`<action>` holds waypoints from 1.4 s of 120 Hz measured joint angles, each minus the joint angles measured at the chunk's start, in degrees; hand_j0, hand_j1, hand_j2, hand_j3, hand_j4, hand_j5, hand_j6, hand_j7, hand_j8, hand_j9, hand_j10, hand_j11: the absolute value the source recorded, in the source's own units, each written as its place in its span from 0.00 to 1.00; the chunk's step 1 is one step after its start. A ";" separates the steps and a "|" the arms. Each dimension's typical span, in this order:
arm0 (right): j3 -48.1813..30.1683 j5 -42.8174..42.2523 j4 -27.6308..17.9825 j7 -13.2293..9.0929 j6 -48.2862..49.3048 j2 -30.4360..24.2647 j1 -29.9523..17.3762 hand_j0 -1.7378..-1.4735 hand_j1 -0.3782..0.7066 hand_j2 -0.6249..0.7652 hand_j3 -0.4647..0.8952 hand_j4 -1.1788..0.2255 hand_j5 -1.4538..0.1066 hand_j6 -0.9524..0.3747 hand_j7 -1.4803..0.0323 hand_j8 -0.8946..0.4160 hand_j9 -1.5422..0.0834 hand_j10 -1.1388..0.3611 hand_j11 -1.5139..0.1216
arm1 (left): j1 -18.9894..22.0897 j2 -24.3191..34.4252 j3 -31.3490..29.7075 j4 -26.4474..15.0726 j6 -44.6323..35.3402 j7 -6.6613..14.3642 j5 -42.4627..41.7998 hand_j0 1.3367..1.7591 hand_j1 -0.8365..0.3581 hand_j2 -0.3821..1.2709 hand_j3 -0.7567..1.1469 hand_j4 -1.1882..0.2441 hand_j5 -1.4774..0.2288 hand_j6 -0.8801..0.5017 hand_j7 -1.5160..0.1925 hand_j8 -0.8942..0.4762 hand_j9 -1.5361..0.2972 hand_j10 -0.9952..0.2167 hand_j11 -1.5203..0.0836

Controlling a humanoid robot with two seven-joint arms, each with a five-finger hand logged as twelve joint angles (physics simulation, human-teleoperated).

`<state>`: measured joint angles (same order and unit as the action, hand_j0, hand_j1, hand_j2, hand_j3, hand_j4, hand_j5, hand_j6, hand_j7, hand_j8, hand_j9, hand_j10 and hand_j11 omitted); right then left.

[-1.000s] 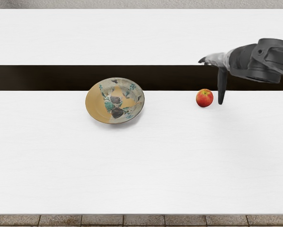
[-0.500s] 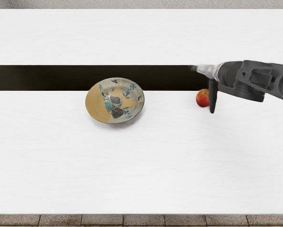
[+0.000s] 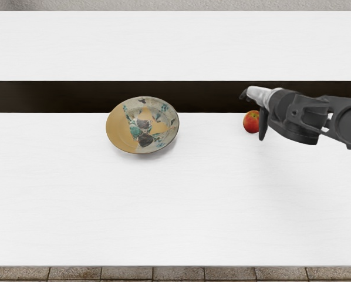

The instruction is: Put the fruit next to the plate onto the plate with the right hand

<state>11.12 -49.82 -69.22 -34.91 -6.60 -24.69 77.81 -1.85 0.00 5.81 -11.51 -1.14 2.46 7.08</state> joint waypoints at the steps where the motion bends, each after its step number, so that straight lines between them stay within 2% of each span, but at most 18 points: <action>1: 0.04 -0.03 0.07 -0.01 -0.11 0.11 -0.02 0.30 0.23 0.42 0.34 0.70 0.77 0.57 0.82 0.54 0.80 0.63 0.78 | 0.00 0.00 0.00 0.00 0.00 0.00 0.00 0.76 0.99 0.23 0.40 0.83 0.87 0.64 0.89 0.65 0.84 0.82 0.95; 49: 1.08 -2.98 2.88 -0.09 -4.17 1.93 -2.18 0.30 0.27 0.42 0.34 0.68 0.75 0.55 0.79 0.51 0.77 0.61 0.75 | 0.00 0.00 0.00 0.00 0.00 0.00 0.00 0.76 0.99 0.23 0.40 0.83 0.87 0.64 0.89 0.65 0.84 0.82 0.95; 88: 1.55 -3.44 6.54 -0.09 -5.68 5.63 -3.28 0.30 0.27 0.42 0.34 0.68 0.74 0.55 0.79 0.51 0.77 0.61 0.75 | 0.00 0.00 0.00 0.00 0.00 0.00 0.03 0.76 0.99 0.23 0.40 0.83 0.87 0.64 0.89 0.65 0.84 0.82 0.95; 101: 1.92 -3.51 7.06 -0.09 -6.62 6.50 -3.45 0.30 0.31 0.41 0.34 0.66 0.72 0.52 0.76 0.49 0.75 0.59 0.72 | 0.00 0.00 0.00 0.00 0.00 0.00 0.03 0.76 0.99 0.23 0.40 0.83 0.87 0.64 0.89 0.65 0.84 0.82 0.95; 131: 2.56 -3.52 6.77 -0.09 -6.66 6.29 -3.46 0.30 0.35 0.41 0.34 0.63 0.69 0.50 0.73 0.46 0.72 0.56 0.69 | 0.00 0.00 0.00 0.00 0.00 0.00 0.01 0.76 0.99 0.23 0.40 0.83 0.87 0.64 0.89 0.65 0.84 0.82 0.95; 168: 2.58 -3.03 3.89 -0.09 -4.52 4.30 -3.07 0.30 0.38 0.41 0.34 0.61 0.67 0.47 0.70 0.44 0.69 0.55 0.67 | 0.00 0.00 0.00 0.00 0.00 0.00 0.02 0.76 0.99 0.23 0.40 0.83 0.87 0.64 0.89 0.65 0.84 0.82 0.95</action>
<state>13.71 -52.85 -65.33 -35.00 -11.12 -20.39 74.74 -1.85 0.00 5.81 -11.51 -1.14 2.46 7.10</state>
